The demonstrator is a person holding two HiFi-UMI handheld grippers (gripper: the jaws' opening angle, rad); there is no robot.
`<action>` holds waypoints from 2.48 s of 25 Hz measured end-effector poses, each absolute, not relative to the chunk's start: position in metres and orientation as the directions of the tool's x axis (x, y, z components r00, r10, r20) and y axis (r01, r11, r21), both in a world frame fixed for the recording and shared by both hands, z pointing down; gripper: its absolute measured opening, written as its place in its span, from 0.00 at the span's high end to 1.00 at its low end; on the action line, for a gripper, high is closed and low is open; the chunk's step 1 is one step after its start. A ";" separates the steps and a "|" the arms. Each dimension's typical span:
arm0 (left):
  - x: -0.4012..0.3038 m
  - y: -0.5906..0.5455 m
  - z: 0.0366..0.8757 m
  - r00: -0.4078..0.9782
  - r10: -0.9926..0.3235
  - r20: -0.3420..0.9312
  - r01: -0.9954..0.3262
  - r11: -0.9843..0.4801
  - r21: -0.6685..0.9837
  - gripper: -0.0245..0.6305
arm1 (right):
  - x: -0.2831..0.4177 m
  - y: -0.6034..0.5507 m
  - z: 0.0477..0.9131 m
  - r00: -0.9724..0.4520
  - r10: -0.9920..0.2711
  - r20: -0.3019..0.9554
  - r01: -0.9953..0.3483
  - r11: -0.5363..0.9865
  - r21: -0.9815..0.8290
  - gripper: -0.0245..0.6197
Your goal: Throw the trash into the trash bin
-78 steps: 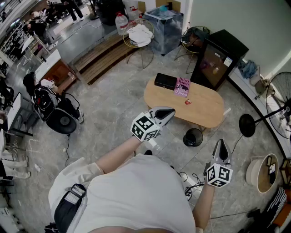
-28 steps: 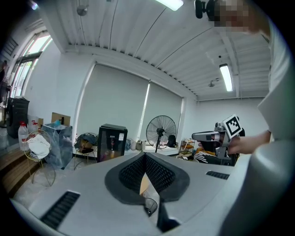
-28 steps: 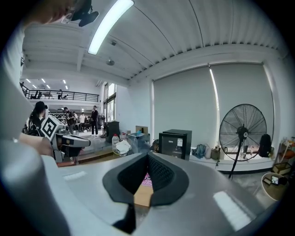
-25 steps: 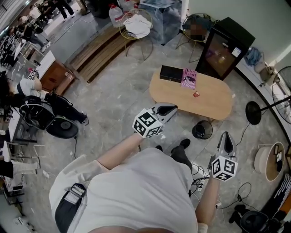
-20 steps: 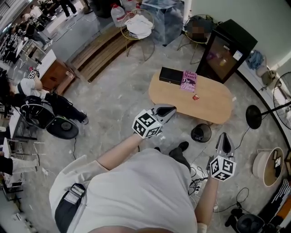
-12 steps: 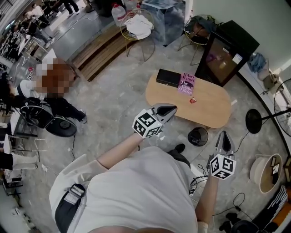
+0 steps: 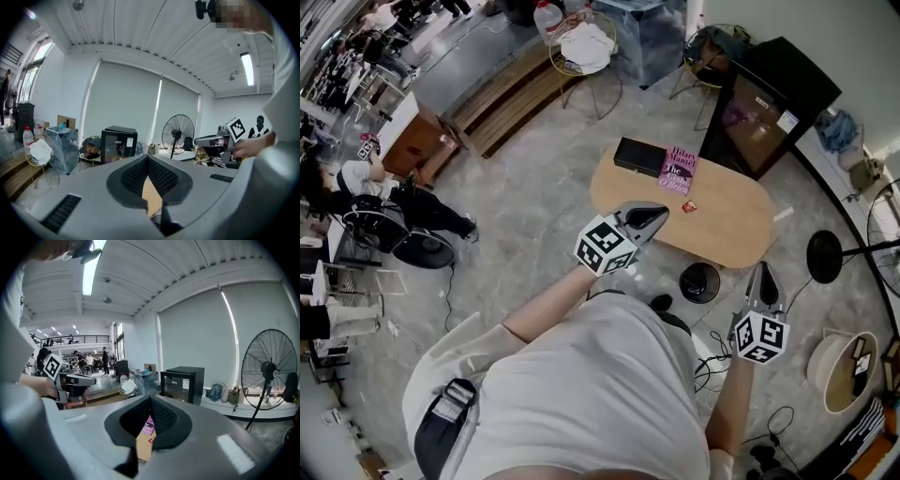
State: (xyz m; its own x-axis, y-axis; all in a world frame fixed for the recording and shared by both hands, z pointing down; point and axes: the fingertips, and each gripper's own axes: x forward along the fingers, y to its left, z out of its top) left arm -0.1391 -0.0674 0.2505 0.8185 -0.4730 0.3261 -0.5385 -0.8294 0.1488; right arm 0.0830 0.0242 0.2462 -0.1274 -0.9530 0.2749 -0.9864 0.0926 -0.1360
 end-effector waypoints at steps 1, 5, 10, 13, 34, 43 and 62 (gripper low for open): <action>-0.133 -0.070 0.251 0.816 -0.476 0.329 -0.542 -0.827 0.147 0.95 | 0.089 0.021 0.248 -0.132 -0.952 0.275 -0.986 0.097 -0.138 0.95; -0.111 -0.079 0.257 0.805 -0.487 0.338 -0.556 -0.818 0.146 0.95 | 0.112 0.013 0.254 -0.144 -0.951 0.273 -0.984 0.107 -0.144 0.95; -0.091 -0.086 0.262 0.808 -0.476 0.349 -0.548 -0.824 0.145 0.95 | 0.131 0.007 0.259 -0.136 -0.952 0.275 -0.983 0.095 -0.158 0.95; -0.082 -0.094 0.266 0.810 -0.464 0.360 -0.539 -0.830 0.143 0.95 | 0.139 0.003 0.263 -0.126 -0.950 0.285 -0.983 0.081 -0.165 0.95; -0.050 -0.187 0.331 0.860 -0.262 0.439 -0.368 -0.913 0.177 0.95 | 0.150 -0.056 0.310 0.039 -0.919 0.393 -0.972 -0.125 -0.197 0.95; -0.048 -0.201 0.390 0.845 -0.151 0.513 -0.306 -0.923 0.233 0.68 | 0.130 -0.057 0.349 0.064 -0.885 0.462 -0.961 -0.180 -0.211 0.95; -0.021 -0.216 0.564 0.757 -0.034 0.652 -0.217 -0.955 0.202 0.67 | 0.122 -0.052 0.493 0.115 -0.816 0.566 -0.902 -0.325 -0.285 0.95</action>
